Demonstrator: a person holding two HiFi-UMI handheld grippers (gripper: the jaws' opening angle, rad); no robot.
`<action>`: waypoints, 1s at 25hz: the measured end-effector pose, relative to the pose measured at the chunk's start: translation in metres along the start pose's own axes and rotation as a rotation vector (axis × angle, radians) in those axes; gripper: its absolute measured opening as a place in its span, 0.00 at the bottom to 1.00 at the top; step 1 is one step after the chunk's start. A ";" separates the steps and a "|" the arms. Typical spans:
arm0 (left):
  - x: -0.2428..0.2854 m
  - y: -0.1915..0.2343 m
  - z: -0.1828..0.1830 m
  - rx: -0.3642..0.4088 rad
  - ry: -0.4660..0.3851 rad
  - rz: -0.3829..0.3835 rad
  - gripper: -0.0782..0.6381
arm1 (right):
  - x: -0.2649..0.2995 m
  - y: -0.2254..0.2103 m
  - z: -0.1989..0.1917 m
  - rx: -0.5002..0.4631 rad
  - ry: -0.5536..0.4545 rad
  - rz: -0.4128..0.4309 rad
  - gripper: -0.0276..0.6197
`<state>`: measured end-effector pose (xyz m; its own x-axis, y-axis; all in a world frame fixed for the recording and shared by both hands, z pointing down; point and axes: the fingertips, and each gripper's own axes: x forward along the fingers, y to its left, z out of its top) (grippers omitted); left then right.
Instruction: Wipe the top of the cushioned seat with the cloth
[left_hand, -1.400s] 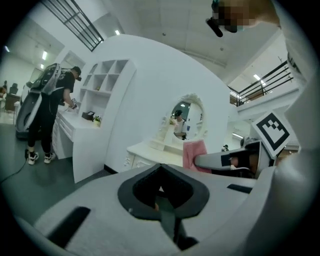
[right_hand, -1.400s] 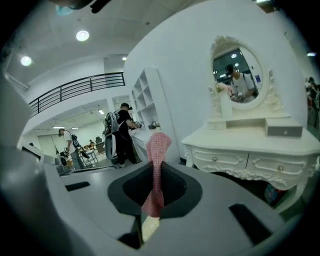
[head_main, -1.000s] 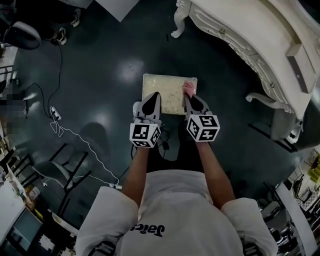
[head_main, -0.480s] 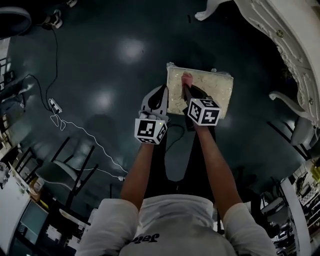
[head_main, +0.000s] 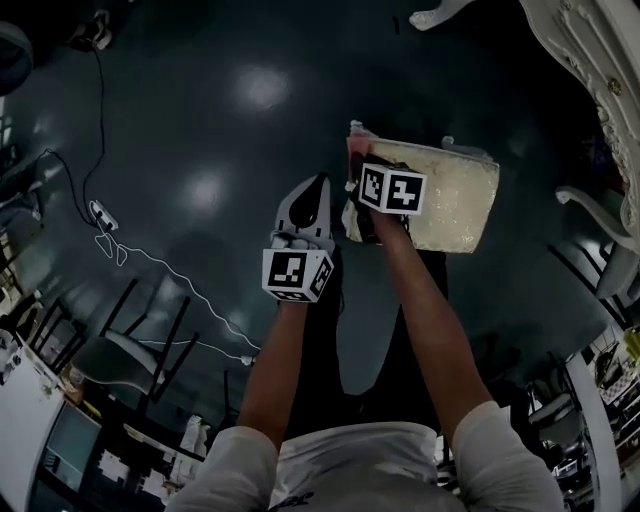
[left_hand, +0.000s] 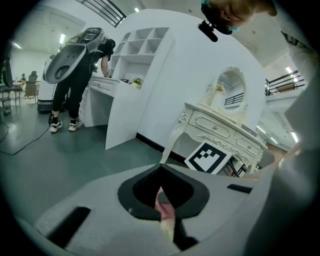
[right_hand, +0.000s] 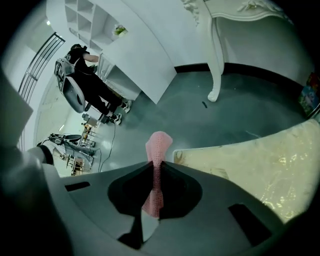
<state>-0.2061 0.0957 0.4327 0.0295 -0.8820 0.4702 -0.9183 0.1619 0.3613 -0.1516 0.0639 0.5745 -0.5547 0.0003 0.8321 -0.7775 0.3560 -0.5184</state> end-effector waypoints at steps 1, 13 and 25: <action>0.003 -0.001 -0.002 -0.004 0.003 0.002 0.12 | 0.005 -0.003 -0.001 0.005 0.015 -0.005 0.08; 0.023 -0.027 -0.021 -0.016 0.028 -0.004 0.12 | -0.016 -0.047 0.019 0.003 0.038 -0.046 0.08; 0.062 -0.098 -0.039 0.008 0.053 -0.069 0.12 | -0.081 -0.155 0.033 0.007 0.000 -0.138 0.08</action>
<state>-0.0990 0.0427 0.4579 0.1140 -0.8663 0.4864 -0.9163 0.0976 0.3885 0.0042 -0.0216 0.5805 -0.4422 -0.0486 0.8956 -0.8486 0.3458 -0.4003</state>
